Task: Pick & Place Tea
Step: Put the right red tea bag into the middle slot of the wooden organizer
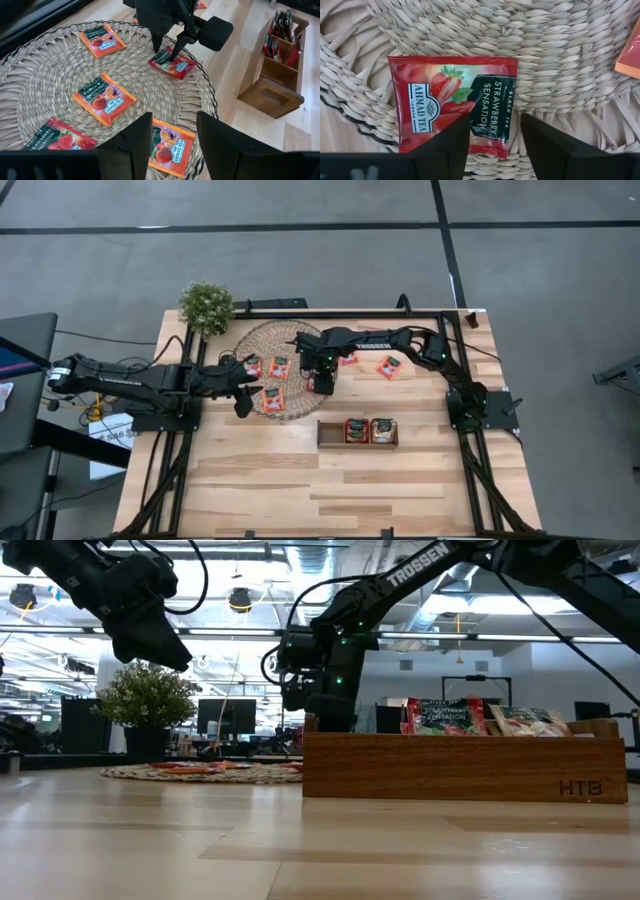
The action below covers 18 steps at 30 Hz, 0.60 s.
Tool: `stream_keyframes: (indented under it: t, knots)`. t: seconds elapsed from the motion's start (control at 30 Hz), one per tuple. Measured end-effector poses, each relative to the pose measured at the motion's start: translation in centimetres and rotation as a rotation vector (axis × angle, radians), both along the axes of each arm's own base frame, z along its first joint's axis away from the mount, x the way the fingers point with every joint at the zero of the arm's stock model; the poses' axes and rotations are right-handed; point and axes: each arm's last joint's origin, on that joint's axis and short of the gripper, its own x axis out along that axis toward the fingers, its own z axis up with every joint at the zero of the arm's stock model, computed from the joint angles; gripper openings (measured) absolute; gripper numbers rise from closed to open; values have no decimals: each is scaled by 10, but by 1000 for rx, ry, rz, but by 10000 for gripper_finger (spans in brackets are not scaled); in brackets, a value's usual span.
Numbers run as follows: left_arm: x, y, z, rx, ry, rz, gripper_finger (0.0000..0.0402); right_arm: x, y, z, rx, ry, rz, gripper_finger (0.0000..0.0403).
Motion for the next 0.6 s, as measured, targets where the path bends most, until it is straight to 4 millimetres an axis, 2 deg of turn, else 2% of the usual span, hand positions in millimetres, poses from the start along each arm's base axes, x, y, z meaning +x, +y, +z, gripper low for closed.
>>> stream_keyframes:
  t: [0.4, 0.6]
  knots:
    - [0, 0, 1, 0, -5, 1, 147, -1, -3, 3, 4, -3, -7, 61]
    - [1, 0, 1, 0, -11, 1, 147, 3, -4, 16, -1, -16, 1, 25]
